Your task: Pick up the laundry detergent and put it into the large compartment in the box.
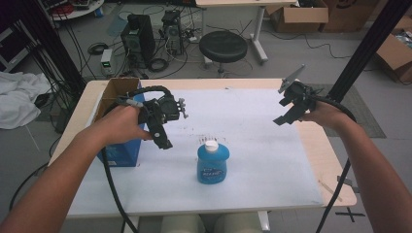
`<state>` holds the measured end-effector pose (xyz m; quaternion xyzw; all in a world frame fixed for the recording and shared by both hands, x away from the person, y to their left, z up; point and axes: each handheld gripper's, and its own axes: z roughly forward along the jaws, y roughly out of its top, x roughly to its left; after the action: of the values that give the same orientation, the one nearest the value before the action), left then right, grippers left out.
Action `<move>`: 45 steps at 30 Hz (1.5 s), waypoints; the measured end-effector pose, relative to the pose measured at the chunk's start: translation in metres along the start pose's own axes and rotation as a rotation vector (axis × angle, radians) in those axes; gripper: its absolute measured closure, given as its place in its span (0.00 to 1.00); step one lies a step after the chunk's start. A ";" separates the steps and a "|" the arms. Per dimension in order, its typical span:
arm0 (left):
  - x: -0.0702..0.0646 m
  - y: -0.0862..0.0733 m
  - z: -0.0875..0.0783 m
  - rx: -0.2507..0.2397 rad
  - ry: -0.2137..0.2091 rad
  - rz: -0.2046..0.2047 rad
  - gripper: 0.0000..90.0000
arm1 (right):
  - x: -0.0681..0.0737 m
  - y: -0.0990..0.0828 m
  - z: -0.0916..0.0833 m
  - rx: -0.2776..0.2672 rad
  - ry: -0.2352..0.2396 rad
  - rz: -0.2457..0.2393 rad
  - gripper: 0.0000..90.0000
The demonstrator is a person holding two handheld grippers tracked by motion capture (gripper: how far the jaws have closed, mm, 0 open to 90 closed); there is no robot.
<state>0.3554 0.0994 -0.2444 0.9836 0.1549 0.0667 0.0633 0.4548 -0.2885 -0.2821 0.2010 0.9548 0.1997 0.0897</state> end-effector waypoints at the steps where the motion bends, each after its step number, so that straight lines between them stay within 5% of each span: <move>1: 0.000 0.000 0.000 0.004 0.001 0.005 0.23 | 0.000 0.000 0.000 -0.001 0.001 0.000 0.18; 11: -0.007 0.006 -0.005 -0.017 -0.005 0.010 0.23 | 0.002 0.002 0.000 -0.004 0.002 -0.006 0.18; 22: -0.025 0.025 -0.021 -0.080 -0.029 0.071 0.22 | 0.004 0.002 0.000 -0.010 0.008 -0.013 0.18; 45: -0.048 0.065 -0.008 -0.063 -0.063 0.170 0.22 | 0.010 0.007 0.004 -0.014 0.029 -0.037 0.18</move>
<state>0.3286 0.0237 -0.2329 0.9924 0.0666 0.0456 0.0933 0.4494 -0.2772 -0.2835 0.1799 0.9581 0.2076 0.0806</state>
